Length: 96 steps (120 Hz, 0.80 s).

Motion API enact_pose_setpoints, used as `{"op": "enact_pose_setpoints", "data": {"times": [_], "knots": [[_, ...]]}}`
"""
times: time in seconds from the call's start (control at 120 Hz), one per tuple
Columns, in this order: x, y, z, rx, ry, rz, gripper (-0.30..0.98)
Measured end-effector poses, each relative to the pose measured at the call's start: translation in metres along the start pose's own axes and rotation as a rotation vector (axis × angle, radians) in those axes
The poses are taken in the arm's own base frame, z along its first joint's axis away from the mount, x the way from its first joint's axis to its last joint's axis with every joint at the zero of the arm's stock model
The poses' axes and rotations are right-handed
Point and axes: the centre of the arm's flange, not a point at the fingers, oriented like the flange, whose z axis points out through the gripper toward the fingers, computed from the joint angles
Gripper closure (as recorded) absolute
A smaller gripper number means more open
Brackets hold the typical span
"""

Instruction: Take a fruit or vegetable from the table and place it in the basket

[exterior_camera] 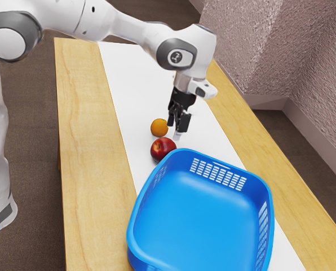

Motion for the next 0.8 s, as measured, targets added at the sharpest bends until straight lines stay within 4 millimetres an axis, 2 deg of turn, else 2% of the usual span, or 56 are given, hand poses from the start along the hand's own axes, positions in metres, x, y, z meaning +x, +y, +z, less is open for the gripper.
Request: {"op": "enact_pose_setpoints", "data": {"times": [0.108, 0.217, 0.492, 0.8], "knots": [[-0.017, 0.003, 0.002, -0.003, 0.005, 0.009, 0.01], [-0.021, 0.0, 0.006, -0.003, 0.006, 0.007, 0.01], [-0.019, -0.001, 0.01, -0.002, 0.013, 0.013, 0.01], [-0.008, -0.004, 0.028, -0.011, 0.003, 0.01, 0.01]]}}
